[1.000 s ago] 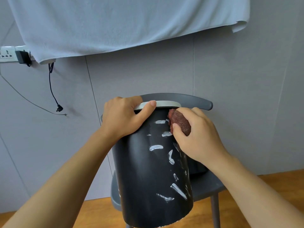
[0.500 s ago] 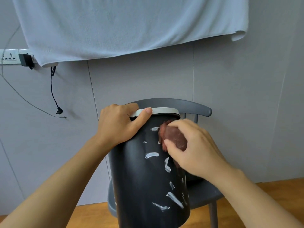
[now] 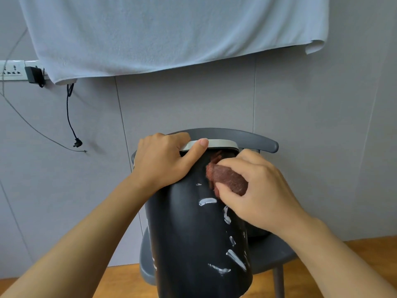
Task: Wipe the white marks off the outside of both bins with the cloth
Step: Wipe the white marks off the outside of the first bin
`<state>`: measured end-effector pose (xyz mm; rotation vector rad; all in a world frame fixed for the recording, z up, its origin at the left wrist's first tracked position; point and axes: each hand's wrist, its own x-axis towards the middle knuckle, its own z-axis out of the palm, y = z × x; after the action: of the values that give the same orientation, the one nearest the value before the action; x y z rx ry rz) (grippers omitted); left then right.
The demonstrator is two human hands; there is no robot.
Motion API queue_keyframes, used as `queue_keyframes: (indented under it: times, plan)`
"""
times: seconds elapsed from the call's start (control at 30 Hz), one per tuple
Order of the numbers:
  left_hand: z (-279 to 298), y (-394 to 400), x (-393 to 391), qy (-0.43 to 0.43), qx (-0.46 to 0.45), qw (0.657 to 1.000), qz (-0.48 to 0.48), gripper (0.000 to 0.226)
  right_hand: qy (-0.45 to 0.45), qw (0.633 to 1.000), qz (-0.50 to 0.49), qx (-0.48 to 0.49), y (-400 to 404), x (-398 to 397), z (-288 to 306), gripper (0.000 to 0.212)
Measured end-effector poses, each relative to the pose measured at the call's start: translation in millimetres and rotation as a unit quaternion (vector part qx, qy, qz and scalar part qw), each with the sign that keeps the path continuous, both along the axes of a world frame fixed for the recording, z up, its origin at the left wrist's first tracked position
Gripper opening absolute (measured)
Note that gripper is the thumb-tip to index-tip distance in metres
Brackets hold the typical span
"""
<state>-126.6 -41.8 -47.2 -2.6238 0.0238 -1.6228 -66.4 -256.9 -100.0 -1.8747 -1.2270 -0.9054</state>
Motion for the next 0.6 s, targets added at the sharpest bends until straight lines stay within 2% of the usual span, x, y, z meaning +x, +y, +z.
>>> queue_keyframes:
  times: [0.13,0.33,0.5,0.6]
  plan:
    - [-0.8,1.0,2.2,-0.004,-0.004,1.000,0.006,0.066,0.050,0.996,-0.050,0.051,0.3,11.1,-0.6,0.030]
    - [0.4,2.5,1.9,-0.001,0.006,1.000,-0.015,0.064,0.003,0.997,0.053,-0.056,13.6,-11.5,0.9,0.030]
    - [-2.1,2.4,0.8,-0.009,0.000,1.000,-0.001,0.065,0.063,0.996,-0.017,0.052,5.5,8.5,9.6,0.025]
    - [-0.8,0.9,1.4,-0.010,0.000,1.000,0.002,0.065,0.048,0.998,0.030,0.015,12.2,-1.7,5.5,0.027]
